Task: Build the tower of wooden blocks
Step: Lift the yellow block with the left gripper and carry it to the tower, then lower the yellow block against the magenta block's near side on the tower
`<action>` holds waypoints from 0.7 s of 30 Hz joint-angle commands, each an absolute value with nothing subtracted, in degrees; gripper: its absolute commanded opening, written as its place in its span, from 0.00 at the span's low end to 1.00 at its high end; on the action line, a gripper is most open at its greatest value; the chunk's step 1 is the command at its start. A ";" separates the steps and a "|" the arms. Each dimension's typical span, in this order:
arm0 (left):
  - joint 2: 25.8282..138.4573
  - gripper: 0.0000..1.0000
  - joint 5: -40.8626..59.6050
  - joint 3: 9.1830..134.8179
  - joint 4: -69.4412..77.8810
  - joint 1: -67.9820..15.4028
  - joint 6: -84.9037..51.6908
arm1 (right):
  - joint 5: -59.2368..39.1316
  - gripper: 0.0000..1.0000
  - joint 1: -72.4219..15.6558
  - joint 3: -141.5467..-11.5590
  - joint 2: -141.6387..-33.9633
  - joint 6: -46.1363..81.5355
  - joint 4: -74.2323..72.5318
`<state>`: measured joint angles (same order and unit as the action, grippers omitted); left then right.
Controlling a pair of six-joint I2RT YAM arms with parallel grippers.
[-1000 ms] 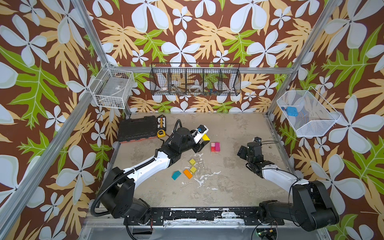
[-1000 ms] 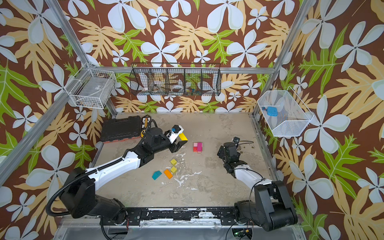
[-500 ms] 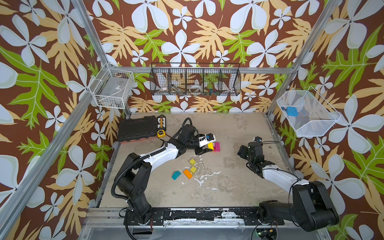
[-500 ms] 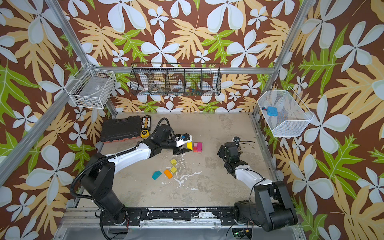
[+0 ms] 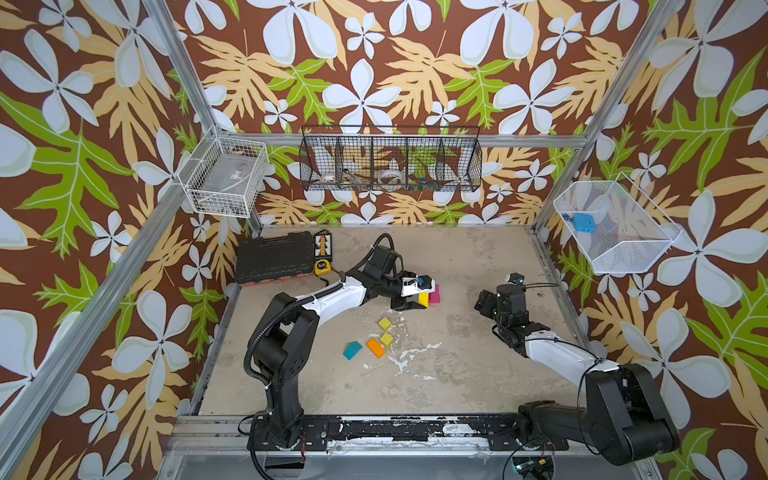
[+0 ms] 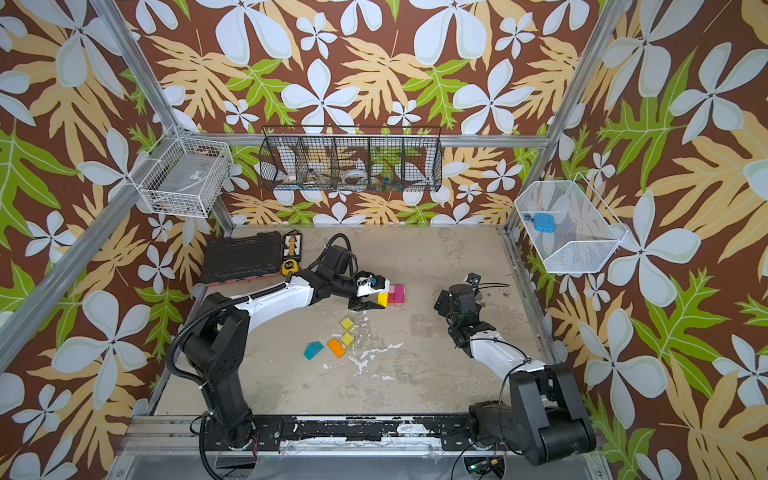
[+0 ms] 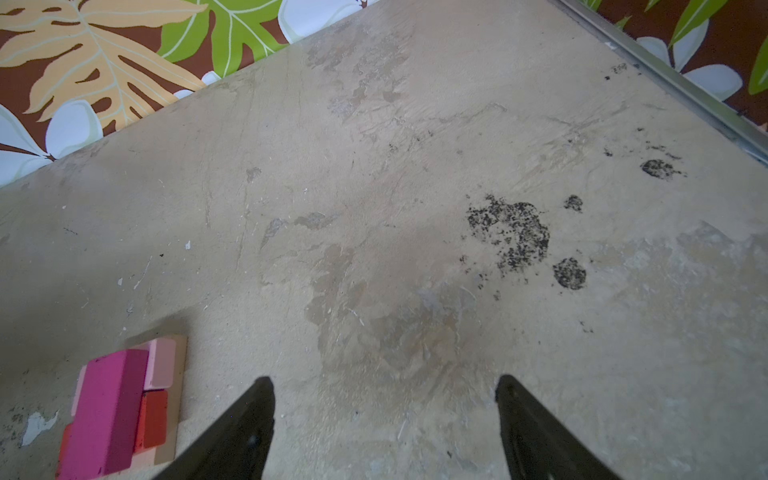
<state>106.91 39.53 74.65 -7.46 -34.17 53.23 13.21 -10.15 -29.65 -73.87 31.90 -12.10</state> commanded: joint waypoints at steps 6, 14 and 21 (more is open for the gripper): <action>110.48 0.00 41.03 77.98 -13.09 -33.96 58.72 | 13.03 0.83 -10.20 -29.63 -73.66 31.73 -13.20; 115.04 0.00 41.73 83.09 -17.64 -33.75 61.47 | 13.01 0.83 -10.20 -29.54 -73.57 31.73 -13.19; 118.73 0.00 41.61 88.14 -16.98 -32.43 58.78 | 12.74 0.83 -10.20 -29.86 -74.05 31.55 -13.18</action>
